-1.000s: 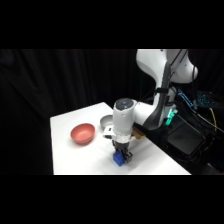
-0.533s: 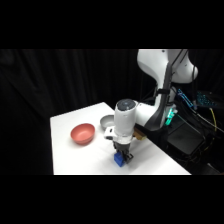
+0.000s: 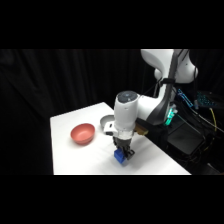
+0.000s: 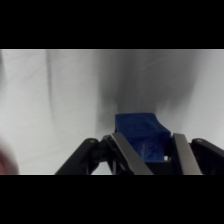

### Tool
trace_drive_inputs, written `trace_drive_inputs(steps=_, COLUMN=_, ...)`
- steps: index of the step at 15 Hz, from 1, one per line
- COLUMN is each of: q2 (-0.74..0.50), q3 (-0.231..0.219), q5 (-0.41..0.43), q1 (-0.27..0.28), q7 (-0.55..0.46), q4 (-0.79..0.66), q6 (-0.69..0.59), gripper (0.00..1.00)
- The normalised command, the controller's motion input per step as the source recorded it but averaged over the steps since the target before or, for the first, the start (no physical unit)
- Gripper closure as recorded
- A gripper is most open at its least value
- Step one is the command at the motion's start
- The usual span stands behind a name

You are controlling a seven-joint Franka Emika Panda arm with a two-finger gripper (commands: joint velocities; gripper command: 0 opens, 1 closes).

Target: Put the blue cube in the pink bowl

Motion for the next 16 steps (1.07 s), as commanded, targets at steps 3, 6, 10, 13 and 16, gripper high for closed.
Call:
trace_drive_inputs(steps=3, q2=-0.43, q3=0.102, q5=0.122, q1=-0.145, q7=-0.35, q4=-0.06, q6=-0.38, gripper=0.77)
trace_drive_inputs(steps=6, q2=-0.41, q3=0.093, q5=0.140, q1=-0.176, q7=-0.35, q4=-0.03, q6=-0.36, gripper=0.77)
trace_drive_inputs(steps=10, q2=-0.32, q3=0.073, q5=0.179, q1=-0.190, q7=-0.37, q4=0.02, q6=-0.30, gripper=0.77)
trace_drive_inputs(steps=13, q2=-0.20, q3=0.008, q5=0.225, q1=-0.226, q7=-0.41, q4=0.11, q6=-0.26, gripper=0.77)
trace_drive_inputs(steps=16, q2=-0.12, q3=-0.043, q5=0.224, q1=-0.221, q7=-0.44, q4=0.18, q6=-0.24, gripper=0.77)
